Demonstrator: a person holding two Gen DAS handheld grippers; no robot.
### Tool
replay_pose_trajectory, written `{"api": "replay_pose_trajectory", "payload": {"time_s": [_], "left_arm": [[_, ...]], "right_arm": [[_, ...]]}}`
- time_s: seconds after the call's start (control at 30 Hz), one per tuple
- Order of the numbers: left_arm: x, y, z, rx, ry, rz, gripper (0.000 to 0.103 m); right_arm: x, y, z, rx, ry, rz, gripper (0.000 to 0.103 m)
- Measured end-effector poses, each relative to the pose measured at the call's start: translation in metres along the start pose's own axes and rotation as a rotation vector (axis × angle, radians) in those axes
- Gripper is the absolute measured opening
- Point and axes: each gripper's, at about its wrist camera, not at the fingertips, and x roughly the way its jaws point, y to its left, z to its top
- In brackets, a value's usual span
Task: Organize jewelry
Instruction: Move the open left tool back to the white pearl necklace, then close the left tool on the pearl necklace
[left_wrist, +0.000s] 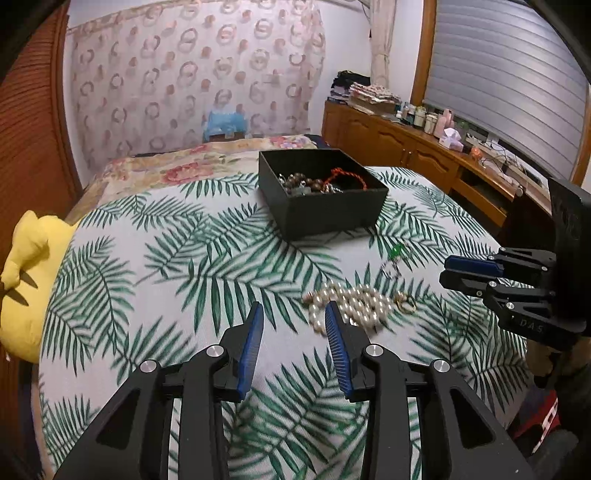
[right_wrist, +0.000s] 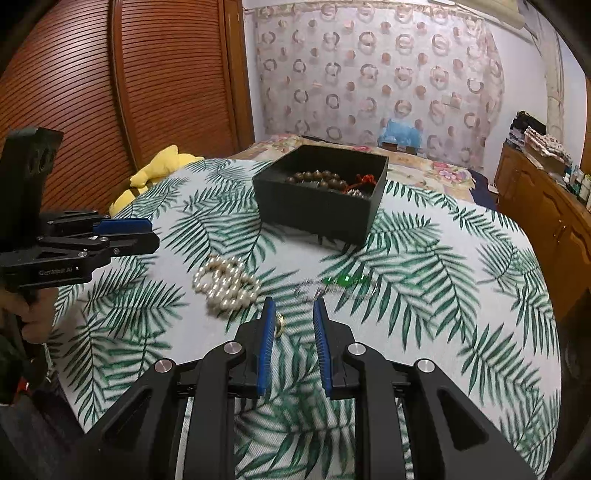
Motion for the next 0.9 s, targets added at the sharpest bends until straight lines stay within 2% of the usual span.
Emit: {"api": "replay_pose_trajectory", "payload": {"time_s": [0.13,0.17,0.2,0.27,0.4,0.73,0.9], "left_arm": [[0.003,-0.005,-0.010,0.006,0.023,0.002,0.036],[0.004,-0.005,-0.011,0.008,0.028,0.003,0.038],[0.006,-0.006,-0.013,0.009,0.034,0.002,0.043],[0.013,-0.007,-0.014,0.013,0.053,0.015,0.051],[0.023,-0.006,-0.012,0.007,0.074,0.018,0.051],[0.054,-0.007,0.000,0.000,0.122,0.020,0.051],[0.058,-0.009,0.005,0.025,0.111,0.060,0.049]], "right_arm": [[-0.002,0.001,-0.012,0.003,0.013,-0.001,0.023],[-0.002,0.001,-0.015,0.004,0.016,-0.003,0.026],[-0.002,0.001,-0.016,0.007,0.020,-0.004,0.035],[0.000,0.001,-0.022,0.016,0.026,-0.001,0.041],[0.003,0.002,-0.029,0.017,0.040,-0.001,0.046],[0.003,0.001,-0.032,0.024,0.024,-0.007,0.046],[0.001,0.002,-0.034,0.021,0.006,-0.014,0.046]]}}
